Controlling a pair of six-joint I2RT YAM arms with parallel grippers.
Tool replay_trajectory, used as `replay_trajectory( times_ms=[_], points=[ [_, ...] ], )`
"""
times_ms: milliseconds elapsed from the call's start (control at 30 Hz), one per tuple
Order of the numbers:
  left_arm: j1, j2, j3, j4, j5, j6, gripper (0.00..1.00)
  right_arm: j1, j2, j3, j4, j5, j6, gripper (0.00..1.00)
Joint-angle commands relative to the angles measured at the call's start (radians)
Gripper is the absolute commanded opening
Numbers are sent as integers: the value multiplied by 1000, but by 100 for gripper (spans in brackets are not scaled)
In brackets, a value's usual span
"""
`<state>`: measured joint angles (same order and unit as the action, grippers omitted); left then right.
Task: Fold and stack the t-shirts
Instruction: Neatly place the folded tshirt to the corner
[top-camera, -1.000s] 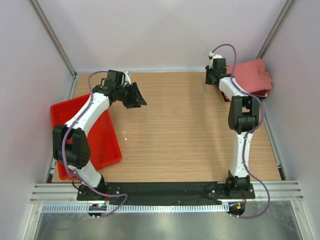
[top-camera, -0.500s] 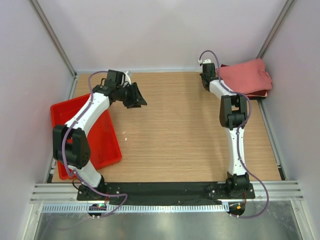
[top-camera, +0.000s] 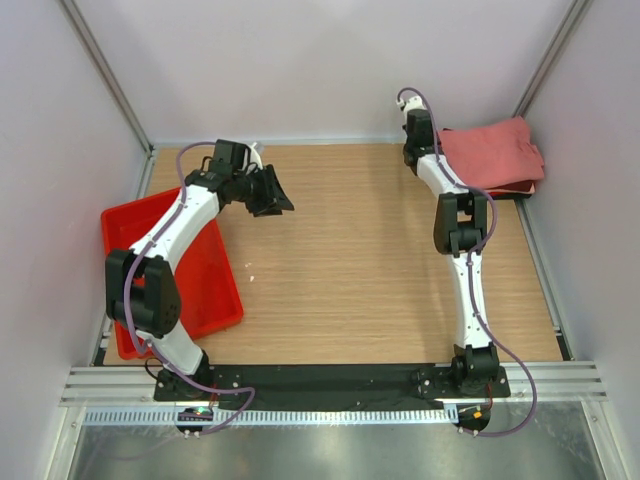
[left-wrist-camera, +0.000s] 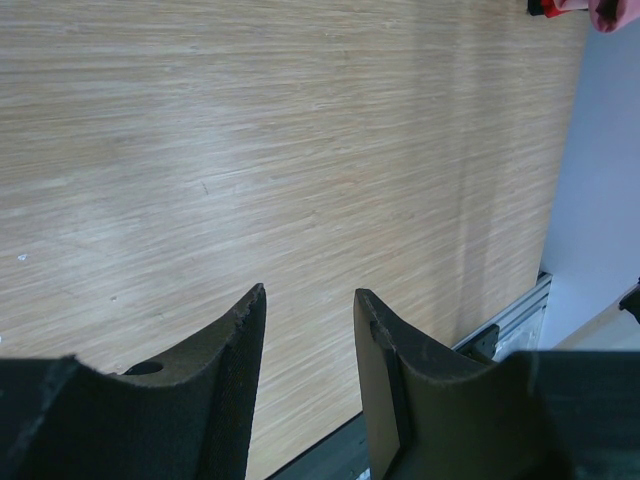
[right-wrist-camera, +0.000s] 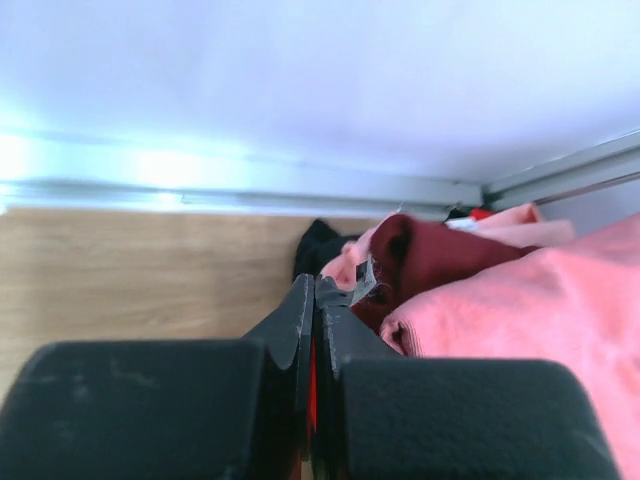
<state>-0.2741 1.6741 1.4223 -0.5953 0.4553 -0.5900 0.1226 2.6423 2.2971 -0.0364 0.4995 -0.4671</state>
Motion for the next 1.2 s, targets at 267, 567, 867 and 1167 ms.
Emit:
replay_trajectory(
  times_ms=[267, 567, 867, 1167],
  points=[
    [1, -59, 0, 48, -6, 18, 42, 78, -257, -114, -1, -82, 131, 6],
    [1, -126, 1, 55, -73, 65, 42, 170, -640, -323, -200, -164, 384, 22],
    [1, -226, 29, 109, 42, 76, 42, 184, -1021, -583, -560, -340, 625, 67],
    [-33, -445, -81, 221, 154, 64, 57, 186, -1485, -930, -688, -533, 861, 100]
  ],
)
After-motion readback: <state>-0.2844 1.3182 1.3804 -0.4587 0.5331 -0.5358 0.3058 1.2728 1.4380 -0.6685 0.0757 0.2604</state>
